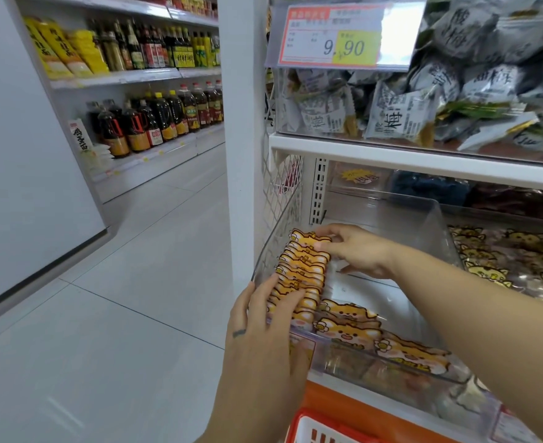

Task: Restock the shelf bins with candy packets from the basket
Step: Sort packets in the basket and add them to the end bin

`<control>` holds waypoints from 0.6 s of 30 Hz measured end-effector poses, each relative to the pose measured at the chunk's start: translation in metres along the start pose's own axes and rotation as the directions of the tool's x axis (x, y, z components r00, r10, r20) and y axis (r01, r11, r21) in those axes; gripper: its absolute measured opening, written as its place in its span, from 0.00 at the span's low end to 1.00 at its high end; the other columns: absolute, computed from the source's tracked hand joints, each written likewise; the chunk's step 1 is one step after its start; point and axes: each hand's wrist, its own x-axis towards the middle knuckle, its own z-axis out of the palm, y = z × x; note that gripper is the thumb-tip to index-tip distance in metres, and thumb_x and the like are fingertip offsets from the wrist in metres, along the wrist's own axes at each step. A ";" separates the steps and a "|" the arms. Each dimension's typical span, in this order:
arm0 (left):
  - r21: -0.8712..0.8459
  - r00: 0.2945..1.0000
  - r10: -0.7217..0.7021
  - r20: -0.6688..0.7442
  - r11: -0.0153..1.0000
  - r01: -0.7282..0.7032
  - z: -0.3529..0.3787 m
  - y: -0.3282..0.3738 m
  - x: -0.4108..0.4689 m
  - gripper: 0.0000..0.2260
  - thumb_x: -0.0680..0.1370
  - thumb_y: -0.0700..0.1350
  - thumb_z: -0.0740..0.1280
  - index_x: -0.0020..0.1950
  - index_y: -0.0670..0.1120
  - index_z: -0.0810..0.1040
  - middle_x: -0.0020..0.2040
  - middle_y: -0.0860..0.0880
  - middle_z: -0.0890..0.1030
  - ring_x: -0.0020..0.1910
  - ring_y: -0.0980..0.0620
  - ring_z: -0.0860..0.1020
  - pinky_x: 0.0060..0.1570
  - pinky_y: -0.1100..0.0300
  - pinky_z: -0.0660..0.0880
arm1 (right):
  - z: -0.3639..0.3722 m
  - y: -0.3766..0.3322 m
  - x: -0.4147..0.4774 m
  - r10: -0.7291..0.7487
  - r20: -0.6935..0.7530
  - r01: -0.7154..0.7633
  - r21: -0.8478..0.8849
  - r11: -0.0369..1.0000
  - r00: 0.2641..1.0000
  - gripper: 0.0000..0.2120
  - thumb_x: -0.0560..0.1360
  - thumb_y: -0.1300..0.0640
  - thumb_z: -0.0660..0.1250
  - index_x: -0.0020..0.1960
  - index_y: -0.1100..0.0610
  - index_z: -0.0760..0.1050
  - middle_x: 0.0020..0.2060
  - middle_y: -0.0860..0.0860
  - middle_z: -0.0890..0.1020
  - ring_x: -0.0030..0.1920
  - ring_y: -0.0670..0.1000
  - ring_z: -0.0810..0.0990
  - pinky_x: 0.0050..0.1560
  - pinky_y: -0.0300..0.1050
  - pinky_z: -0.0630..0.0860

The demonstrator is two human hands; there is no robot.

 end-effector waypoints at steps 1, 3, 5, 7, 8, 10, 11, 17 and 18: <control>-0.003 1.000 0.001 -0.001 1.000 -0.001 0.000 -0.001 0.000 0.26 0.68 0.54 0.68 0.66 0.58 0.73 0.70 0.51 0.72 0.68 0.42 0.72 0.52 0.41 0.81 | 0.000 0.000 -0.001 -0.002 0.002 0.002 0.012 1.000 1.000 0.09 0.80 0.50 0.67 0.59 0.42 0.73 0.59 0.49 0.79 0.60 0.51 0.77 0.66 0.60 0.71; -0.015 1.000 -0.003 0.001 1.000 0.003 0.001 -0.002 -0.001 0.25 0.68 0.54 0.67 0.66 0.58 0.72 0.71 0.52 0.71 0.69 0.44 0.69 0.52 0.41 0.81 | 0.000 0.001 -0.002 -0.010 0.003 0.010 0.028 1.000 1.000 0.10 0.79 0.49 0.68 0.58 0.42 0.72 0.60 0.49 0.79 0.60 0.50 0.77 0.66 0.60 0.71; -0.026 1.000 -0.007 0.002 1.000 0.007 0.002 -0.002 -0.001 0.25 0.69 0.55 0.65 0.66 0.58 0.72 0.71 0.52 0.70 0.70 0.45 0.67 0.52 0.41 0.81 | -0.001 0.000 -0.002 -0.017 -0.007 0.017 0.017 1.000 1.000 0.14 0.78 0.48 0.69 0.62 0.43 0.71 0.61 0.50 0.78 0.61 0.50 0.76 0.65 0.57 0.72; -0.036 1.000 -0.011 0.016 0.999 0.012 0.001 -0.001 -0.001 0.24 0.69 0.55 0.64 0.66 0.58 0.73 0.71 0.52 0.71 0.70 0.44 0.68 0.52 0.41 0.81 | -0.003 -0.003 -0.004 -0.023 -0.025 0.023 -0.018 1.000 0.999 0.20 0.77 0.47 0.69 0.67 0.46 0.71 0.61 0.50 0.78 0.62 0.50 0.76 0.64 0.56 0.73; -0.027 1.000 -0.012 0.015 1.000 0.012 0.000 0.000 0.000 0.24 0.69 0.55 0.65 0.66 0.57 0.73 0.71 0.51 0.71 0.70 0.43 0.69 0.52 0.40 0.81 | -0.004 -0.005 -0.006 -0.025 -0.035 0.024 -0.036 0.999 0.999 0.22 0.77 0.47 0.69 0.69 0.47 0.70 0.60 0.49 0.79 0.62 0.50 0.76 0.64 0.56 0.73; -0.011 0.999 -0.017 0.027 1.000 0.017 -0.002 0.001 0.000 0.25 0.68 0.53 0.67 0.66 0.57 0.73 0.71 0.50 0.72 0.70 0.42 0.68 0.54 0.40 0.80 | -0.007 -0.010 -0.013 -0.036 -0.047 0.033 -0.072 0.997 0.998 0.23 0.78 0.47 0.69 0.71 0.48 0.70 0.59 0.48 0.80 0.62 0.50 0.77 0.65 0.55 0.73; -0.016 0.999 -0.020 0.025 1.000 0.020 -0.005 0.003 -0.001 0.25 0.68 0.53 0.68 0.66 0.57 0.73 0.72 0.50 0.72 0.72 0.44 0.65 0.57 0.40 0.78 | -0.008 -0.013 -0.018 -0.051 -0.053 0.046 -0.094 0.994 0.997 0.23 0.77 0.47 0.69 0.70 0.49 0.70 0.59 0.49 0.81 0.61 0.50 0.77 0.65 0.52 0.73; -0.063 0.996 0.014 0.083 0.998 -0.009 -0.024 0.009 -0.010 0.24 0.77 0.46 0.70 0.71 0.59 0.69 0.77 0.54 0.61 0.78 0.48 0.54 0.72 0.44 0.65 | -0.007 -0.030 -0.082 -0.231 -0.142 0.168 -0.356 0.919 0.962 0.27 0.77 0.46 0.69 0.73 0.52 0.69 0.66 0.52 0.76 0.64 0.48 0.74 0.63 0.40 0.68; -0.066 0.997 0.057 0.058 0.996 -0.053 -0.027 0.010 -0.011 0.24 0.76 0.44 0.71 0.70 0.57 0.71 0.76 0.53 0.63 0.77 0.45 0.57 0.71 0.43 0.67 | -0.006 -0.033 -0.100 -0.279 -0.158 0.197 -0.400 0.895 0.947 0.26 0.77 0.46 0.69 0.73 0.52 0.70 0.67 0.51 0.76 0.66 0.48 0.73 0.64 0.40 0.68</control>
